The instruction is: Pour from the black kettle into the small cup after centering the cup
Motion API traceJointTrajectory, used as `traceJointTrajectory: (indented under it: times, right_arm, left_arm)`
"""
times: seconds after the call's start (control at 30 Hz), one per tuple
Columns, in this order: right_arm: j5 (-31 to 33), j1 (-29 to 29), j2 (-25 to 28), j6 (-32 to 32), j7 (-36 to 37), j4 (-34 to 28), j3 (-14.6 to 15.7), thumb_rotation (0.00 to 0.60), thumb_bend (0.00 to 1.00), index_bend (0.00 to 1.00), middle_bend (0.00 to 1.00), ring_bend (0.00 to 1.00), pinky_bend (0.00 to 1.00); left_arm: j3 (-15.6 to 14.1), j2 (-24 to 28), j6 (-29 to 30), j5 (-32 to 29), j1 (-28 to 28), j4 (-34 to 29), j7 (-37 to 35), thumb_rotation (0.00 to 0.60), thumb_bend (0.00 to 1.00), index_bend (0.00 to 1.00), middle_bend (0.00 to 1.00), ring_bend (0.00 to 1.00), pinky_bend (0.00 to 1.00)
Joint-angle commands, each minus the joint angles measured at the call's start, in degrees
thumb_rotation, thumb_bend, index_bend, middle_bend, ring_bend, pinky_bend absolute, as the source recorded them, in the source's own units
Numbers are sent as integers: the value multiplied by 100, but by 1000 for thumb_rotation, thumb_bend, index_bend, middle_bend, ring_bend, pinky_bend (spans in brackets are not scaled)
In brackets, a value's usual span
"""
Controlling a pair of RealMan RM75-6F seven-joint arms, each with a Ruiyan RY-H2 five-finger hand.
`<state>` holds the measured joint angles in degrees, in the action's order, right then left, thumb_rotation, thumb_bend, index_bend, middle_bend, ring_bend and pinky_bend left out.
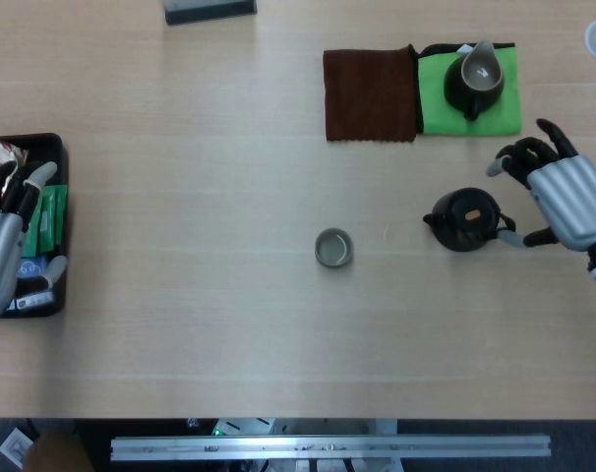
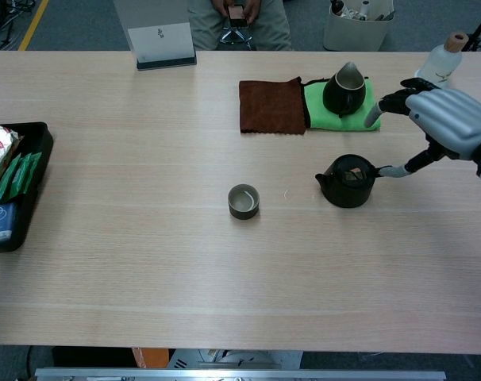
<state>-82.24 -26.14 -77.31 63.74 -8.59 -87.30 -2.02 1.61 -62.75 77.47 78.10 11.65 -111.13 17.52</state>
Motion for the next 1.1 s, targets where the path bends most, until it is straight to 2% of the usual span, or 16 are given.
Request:
traceJointTrajectory:
  times: [0.03,0.2,0.33,0.53,0.83,1.1]
  right_arm:
    - [-114,169,275,215,117,-231,83,530,0,327,285,192,0]
    - [-308,509,611,799,141,-365,159,530,0,327,286,192,0]
    - [-282,897,795,1414,-18,-396,147,590,0,327,286,192,0]
    - [-133,1515,1001,2180,-316,-436,185,600,0,327,299,191,0]
    - [-37,2093,1218,2646,-213,-397,265,600,0,327,300,191,0]
    - [-170,2252,1276,2812,-106,-393,184,600,0,327,300,192,0]
  left_arm:
    - [6,21,9,4,-5,8,-20,600,222,93,118,79,145]
    - [10,71,79,55,-45,85,-106,600,222,93,118,79,145]
    - [-17,65,202,206,-114,221,-253,600,222,93,119,78,145]
    - [-1,-108,521,402,-246,386,-292,600,222,93,121,79,145]
    - [-97,-378,917,866,-440,634,-411,600,222,98,123,78,145]
    - [-95,-431,1008,907,-530,721,-359,600,222,98,125,78,145]
